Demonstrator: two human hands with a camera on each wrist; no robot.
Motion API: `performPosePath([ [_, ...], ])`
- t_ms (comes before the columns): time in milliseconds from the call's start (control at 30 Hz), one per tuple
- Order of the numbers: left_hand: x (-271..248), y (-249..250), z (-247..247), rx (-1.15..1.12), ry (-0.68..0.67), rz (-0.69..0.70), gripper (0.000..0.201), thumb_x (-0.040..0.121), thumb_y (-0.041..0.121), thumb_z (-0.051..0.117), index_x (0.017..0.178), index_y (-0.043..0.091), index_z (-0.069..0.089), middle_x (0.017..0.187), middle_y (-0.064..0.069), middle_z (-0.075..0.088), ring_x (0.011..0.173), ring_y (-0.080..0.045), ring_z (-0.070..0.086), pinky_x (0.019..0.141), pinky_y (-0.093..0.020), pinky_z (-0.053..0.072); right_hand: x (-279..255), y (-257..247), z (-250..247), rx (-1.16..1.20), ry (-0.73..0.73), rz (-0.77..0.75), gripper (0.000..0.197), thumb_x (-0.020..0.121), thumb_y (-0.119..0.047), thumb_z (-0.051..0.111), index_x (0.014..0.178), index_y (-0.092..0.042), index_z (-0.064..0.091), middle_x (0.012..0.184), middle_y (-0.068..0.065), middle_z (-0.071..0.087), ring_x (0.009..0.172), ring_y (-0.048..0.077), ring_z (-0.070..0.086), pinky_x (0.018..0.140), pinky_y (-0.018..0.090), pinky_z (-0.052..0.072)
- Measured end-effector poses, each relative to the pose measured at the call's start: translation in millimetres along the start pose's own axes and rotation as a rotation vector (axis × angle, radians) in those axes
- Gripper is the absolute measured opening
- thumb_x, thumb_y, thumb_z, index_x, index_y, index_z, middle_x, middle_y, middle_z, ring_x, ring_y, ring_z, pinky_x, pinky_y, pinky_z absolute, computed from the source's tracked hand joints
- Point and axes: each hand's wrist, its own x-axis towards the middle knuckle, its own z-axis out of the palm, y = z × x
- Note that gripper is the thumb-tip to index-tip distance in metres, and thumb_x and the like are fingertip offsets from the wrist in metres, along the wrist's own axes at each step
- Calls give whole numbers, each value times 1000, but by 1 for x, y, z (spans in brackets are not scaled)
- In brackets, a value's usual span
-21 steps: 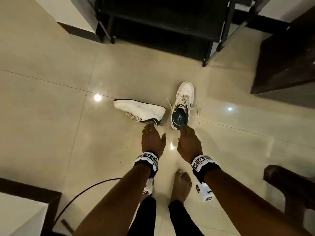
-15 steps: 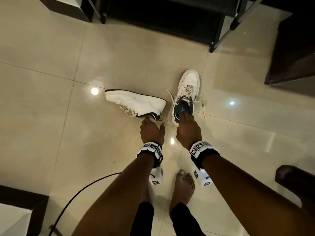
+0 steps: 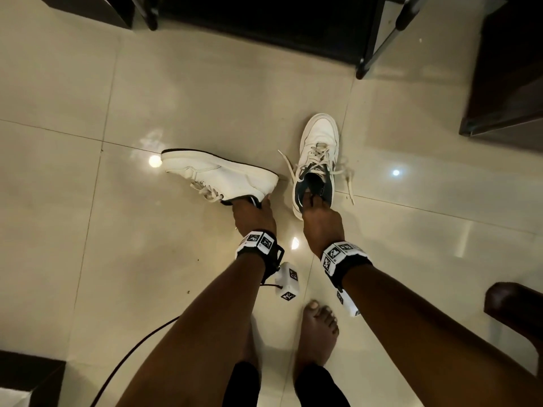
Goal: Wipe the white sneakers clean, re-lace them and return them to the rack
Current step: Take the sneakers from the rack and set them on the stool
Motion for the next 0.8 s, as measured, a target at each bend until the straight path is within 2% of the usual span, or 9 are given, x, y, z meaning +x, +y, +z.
performPosePath([
  [100,-8,12,-26,142,-19,61,45,88,24,76,124,8,53,115,-9,71,109,-31,66,87,-39,51,-11,4,-13,69,-42,-19,66,87,-1,52,151,-1,36,128,21,58,107,35,63,67,39,55],
  [200,-13,27,-57,335,-71,173,44,88,18,73,125,7,51,123,-13,64,115,-35,61,85,-44,51,-25,11,-31,123,-54,-15,62,91,-2,49,151,-7,35,133,16,55,116,33,59,78,39,53],
  [300,-18,52,-89,577,-137,308,47,84,6,67,129,6,53,128,-16,60,119,-37,57,82,-45,51,-41,16,-54,182,-96,-20,52,91,-4,51,142,-13,46,123,9,62,110,30,63,78,37,53],
  [367,-25,72,-113,739,-190,400,52,82,5,64,133,8,53,134,-15,58,124,-37,54,84,-44,51,-54,19,-74,253,-135,-21,43,90,-4,51,132,-15,53,117,7,67,104,29,67,78,37,55],
  [433,-37,93,-136,853,-254,459,49,85,6,61,133,9,52,136,-14,56,124,-35,54,85,-43,51,-69,23,-98,289,-187,-10,31,94,-9,54,124,-14,58,118,9,67,107,31,66,82,37,54],
  [500,-53,111,-155,924,-310,494,47,86,6,61,132,10,52,134,-14,57,122,-33,57,86,-41,52,-85,25,-116,315,-229,-14,31,96,-15,58,127,-13,58,124,10,65,114,33,62,88,37,51],
  [600,-91,145,-188,997,-370,533,48,86,9,62,133,13,54,132,-10,60,122,-30,58,90,-38,53,-124,32,-151,333,-236,-28,33,96,-19,61,128,-16,59,123,10,66,113,33,63,87,36,50],
  [800,-192,202,-258,1153,-453,700,66,87,4,56,149,15,39,152,-10,44,133,-31,50,88,-38,53,-230,44,-226,372,-193,27,29,95,-17,57,124,-16,60,119,10,66,108,33,64,80,36,49],
])
